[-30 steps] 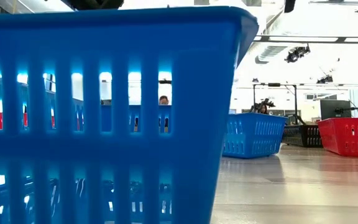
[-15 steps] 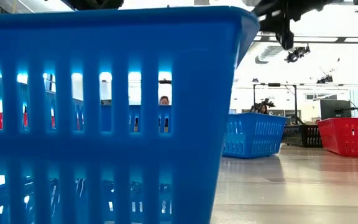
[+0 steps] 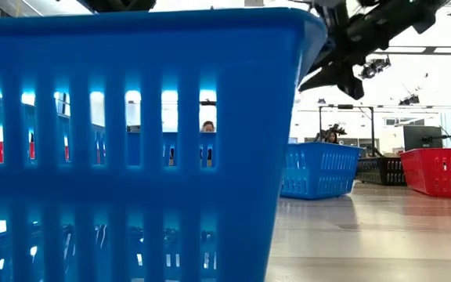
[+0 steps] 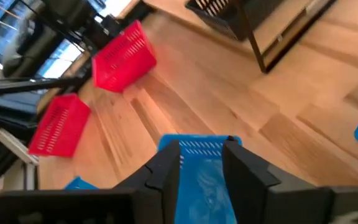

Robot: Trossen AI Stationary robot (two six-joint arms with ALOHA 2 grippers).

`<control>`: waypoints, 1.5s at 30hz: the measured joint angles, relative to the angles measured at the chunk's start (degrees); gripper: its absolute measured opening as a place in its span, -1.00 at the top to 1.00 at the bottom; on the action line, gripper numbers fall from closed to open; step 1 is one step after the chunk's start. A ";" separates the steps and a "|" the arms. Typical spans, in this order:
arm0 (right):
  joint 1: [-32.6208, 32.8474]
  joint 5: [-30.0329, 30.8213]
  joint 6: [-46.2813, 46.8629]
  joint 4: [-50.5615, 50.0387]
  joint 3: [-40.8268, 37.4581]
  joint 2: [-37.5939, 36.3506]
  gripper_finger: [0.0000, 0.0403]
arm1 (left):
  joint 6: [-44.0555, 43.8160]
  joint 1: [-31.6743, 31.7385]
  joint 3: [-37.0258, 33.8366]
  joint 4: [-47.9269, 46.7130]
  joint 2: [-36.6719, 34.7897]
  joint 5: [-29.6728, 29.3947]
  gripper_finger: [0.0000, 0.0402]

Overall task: Stack baskets on shelf by color
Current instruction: Put the center blue bin on the shelf

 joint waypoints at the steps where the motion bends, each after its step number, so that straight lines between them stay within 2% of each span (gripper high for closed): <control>1: -0.31 -0.69 -0.02 -0.01 0.00 0.84 0.43 | 0.00 0.01 0.00 0.00 0.00 0.00 0.35; 7: -1.86 -3.64 1.96 0.07 0.00 5.71 0.18 | -1.82 0.02 0.00 -0.78 0.00 0.06 0.35; 11: -2.49 -6.96 2.48 0.85 0.00 8.59 0.10 | -3.47 0.02 0.00 -3.03 0.00 1.11 0.35; 19: -2.56 -8.73 2.54 1.95 0.00 13.86 0.09 | -5.04 -0.62 0.00 -7.38 0.00 1.94 0.35; 35: -2.52 -12.49 2.80 5.22 0.00 21.94 0.09 | -9.42 -5.33 0.00 -8.39 0.00 2.05 0.35; 39: -2.52 -12.73 2.82 5.05 0.00 22.37 0.19 | -11.94 -6.57 0.00 -8.61 0.00 2.07 0.35; 45: -2.52 -12.66 2.87 4.79 0.00 22.37 0.51 | -14.97 -8.19 0.00 -8.59 0.00 3.45 0.35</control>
